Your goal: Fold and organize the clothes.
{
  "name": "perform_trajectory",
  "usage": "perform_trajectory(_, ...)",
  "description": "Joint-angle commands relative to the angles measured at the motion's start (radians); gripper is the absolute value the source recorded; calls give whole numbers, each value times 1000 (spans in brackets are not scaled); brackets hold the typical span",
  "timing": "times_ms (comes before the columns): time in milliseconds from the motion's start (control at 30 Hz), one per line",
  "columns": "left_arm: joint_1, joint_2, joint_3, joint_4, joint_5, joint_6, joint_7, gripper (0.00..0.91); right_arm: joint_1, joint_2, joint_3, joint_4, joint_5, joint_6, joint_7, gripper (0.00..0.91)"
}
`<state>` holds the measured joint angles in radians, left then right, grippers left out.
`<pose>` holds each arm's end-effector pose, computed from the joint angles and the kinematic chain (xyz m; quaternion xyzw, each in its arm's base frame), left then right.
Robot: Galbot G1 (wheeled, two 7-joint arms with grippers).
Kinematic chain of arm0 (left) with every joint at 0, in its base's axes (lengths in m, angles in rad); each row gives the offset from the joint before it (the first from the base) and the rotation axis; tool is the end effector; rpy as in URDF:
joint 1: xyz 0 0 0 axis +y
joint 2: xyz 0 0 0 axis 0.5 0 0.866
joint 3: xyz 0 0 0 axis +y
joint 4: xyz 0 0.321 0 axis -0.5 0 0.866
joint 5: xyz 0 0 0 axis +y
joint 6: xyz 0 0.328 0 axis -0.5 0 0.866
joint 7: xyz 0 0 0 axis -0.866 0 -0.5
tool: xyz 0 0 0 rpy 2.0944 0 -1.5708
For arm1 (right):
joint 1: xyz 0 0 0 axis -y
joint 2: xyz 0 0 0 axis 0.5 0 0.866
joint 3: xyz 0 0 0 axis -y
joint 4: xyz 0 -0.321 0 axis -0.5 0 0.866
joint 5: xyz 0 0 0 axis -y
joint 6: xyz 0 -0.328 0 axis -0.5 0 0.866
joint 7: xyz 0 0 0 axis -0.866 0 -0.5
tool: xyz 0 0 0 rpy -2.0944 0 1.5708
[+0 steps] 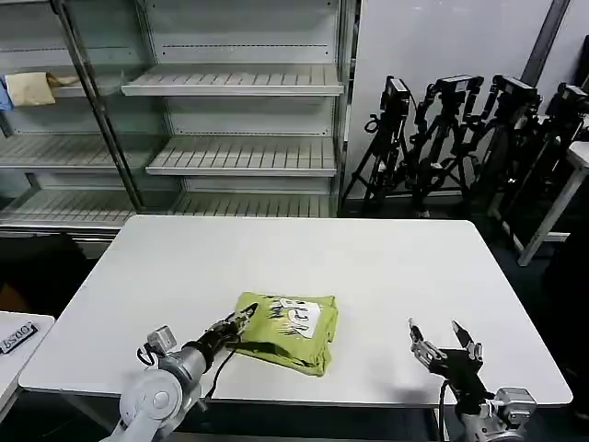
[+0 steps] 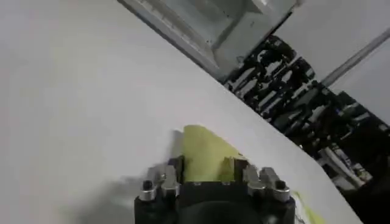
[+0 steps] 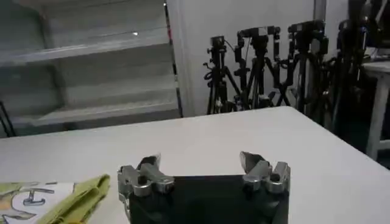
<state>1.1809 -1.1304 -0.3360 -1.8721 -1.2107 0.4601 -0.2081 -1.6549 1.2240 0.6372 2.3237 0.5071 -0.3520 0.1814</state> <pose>0.2747 0.0425 -0.2662 -0.1402 -0.8964 0.3236 0.2686 0.1485 -0.0584 -0.2029 0.0065 -0.9914 -0.0559 0.1178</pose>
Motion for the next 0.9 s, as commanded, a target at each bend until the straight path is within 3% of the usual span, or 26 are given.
perform_trajectory(33,-5,-18,-7,45,-96,-14,23,20,-9,4,5,8,0,0,0,907)
perform_trajectory(400,-1,-53,-32,45,-184,-14,41,20,-16,9,9,16,0,-1,0,907)
perform_trajectory(633,11,-61,-128,11,-275,-15,30,20,-20,10,16,22,2,0,0,907)
perform_trajectory(800,18,54,-262,-25,-262,-5,3,20,-2,3,14,18,15,0,0,907)
perform_trajectory(900,14,216,-461,-34,-237,16,-5,20,26,-4,0,11,28,0,0,907)
